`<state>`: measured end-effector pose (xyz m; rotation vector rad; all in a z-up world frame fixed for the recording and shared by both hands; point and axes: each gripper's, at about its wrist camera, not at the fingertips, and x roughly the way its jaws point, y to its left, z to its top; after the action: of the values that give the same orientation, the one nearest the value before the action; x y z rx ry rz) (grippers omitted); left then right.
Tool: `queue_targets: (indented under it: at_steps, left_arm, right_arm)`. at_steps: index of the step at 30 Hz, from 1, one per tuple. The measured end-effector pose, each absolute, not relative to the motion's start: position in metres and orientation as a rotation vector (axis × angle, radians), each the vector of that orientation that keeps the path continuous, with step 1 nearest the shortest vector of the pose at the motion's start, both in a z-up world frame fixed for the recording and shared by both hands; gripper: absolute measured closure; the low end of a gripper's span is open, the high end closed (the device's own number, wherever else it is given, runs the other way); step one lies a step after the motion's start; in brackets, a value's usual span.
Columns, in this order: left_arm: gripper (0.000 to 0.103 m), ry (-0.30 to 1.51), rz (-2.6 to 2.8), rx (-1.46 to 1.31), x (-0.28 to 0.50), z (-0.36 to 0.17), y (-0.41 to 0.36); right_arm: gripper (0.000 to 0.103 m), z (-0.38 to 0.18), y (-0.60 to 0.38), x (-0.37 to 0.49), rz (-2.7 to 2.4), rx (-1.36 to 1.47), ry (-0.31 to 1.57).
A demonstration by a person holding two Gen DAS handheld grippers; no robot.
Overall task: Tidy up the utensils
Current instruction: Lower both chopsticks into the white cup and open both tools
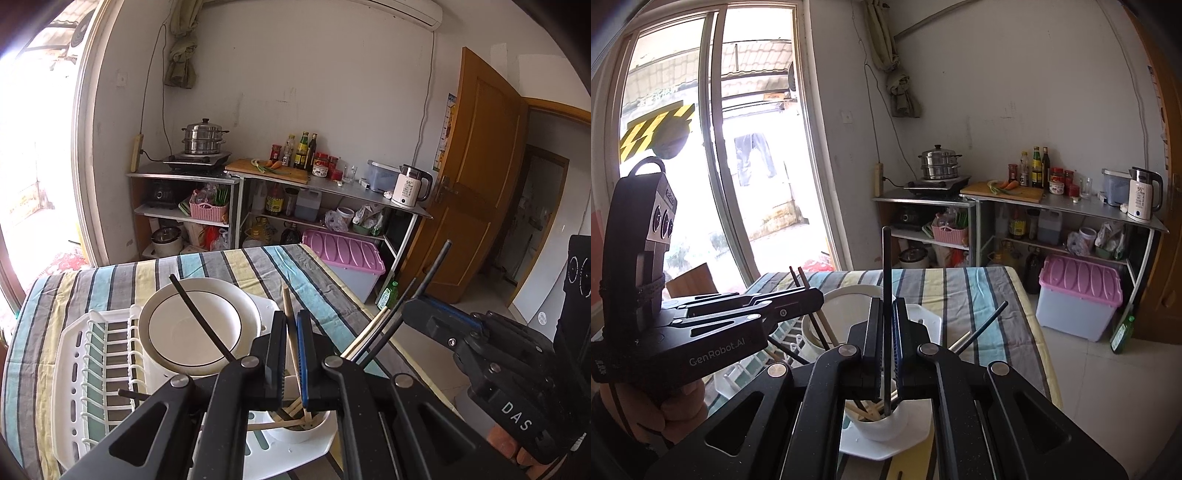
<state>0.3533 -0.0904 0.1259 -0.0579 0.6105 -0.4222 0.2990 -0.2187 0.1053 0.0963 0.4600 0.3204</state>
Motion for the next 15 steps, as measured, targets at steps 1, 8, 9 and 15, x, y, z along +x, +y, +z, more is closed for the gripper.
queue_targets:
  at_steps: [1,8,9,15]
  left_arm:
    - [0.098,0.615,-0.42,-0.057,0.353,0.124,-0.09]
    - [0.098,0.647,-0.398,-0.038,0.349,0.109,-0.086]
    - [0.098,0.652,-0.396,-0.039,0.348,0.107,-0.085]
    - [0.098,0.651,-0.378,-0.049,0.344,0.107,-0.078]
  right_arm:
    - [0.098,0.103,-0.219,0.299,0.319,0.097,0.465]
    - [0.098,0.092,-0.223,0.299,0.309,0.108,0.496]
    - [0.098,0.091,-0.223,0.299,0.307,0.108,0.498]
    - [0.098,0.089,-0.228,0.297,0.299,0.117,0.505]
